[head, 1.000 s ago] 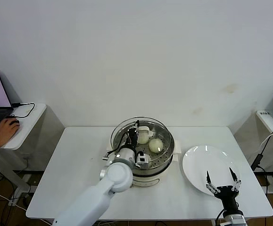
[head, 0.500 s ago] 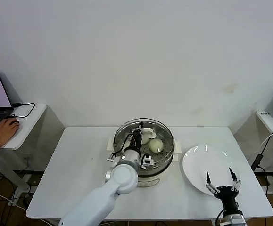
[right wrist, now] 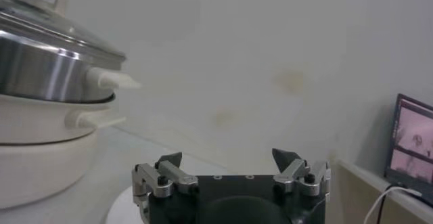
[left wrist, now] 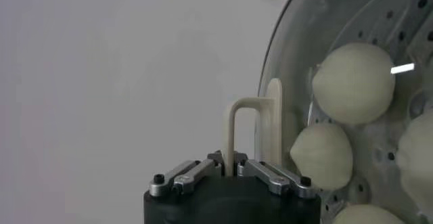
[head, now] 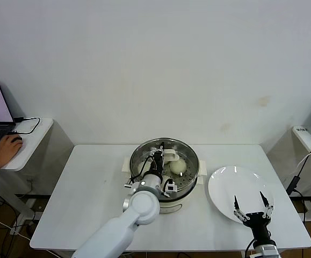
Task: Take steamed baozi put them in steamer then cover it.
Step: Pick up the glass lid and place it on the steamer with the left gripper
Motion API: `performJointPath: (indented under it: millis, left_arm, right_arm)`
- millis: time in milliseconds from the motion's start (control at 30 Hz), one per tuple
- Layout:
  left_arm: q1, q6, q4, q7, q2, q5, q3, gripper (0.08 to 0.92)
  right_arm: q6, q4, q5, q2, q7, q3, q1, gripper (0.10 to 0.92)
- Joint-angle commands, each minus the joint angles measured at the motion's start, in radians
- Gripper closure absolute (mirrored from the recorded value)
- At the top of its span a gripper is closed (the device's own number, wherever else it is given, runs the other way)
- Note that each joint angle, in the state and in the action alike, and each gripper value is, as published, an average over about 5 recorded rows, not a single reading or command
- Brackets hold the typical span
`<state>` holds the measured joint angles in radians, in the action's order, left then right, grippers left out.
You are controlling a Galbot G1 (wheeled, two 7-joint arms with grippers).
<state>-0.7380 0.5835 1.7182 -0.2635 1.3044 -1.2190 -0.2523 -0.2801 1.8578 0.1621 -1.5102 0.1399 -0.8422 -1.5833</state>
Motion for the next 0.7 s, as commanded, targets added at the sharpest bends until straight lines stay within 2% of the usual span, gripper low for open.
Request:
performJointPath:
  millis: [33,433,700]
  left_arm:
    - [-0.006,-0.004,-0.013,0.005,0.007,-0.011,0.003,0.85]
    - [-0.033,-0.004,0.021,0.051,0.011,0.026,0.02,0.832]
    - [-0.1,-0.005,0.136,0.089,-0.045,0.077,0.034,0.62]
  right_arm:
    - [-0.001,-0.003,-0.002,0.003,0.001,0.0,0.0,0.202]
    - [0.0,-0.005,-0.001,0.008,0.003,0.004,0.003,0.203]
    - [-0.002,-0.005,0.003,0.005,0.005,0.005,0.001,0.202]
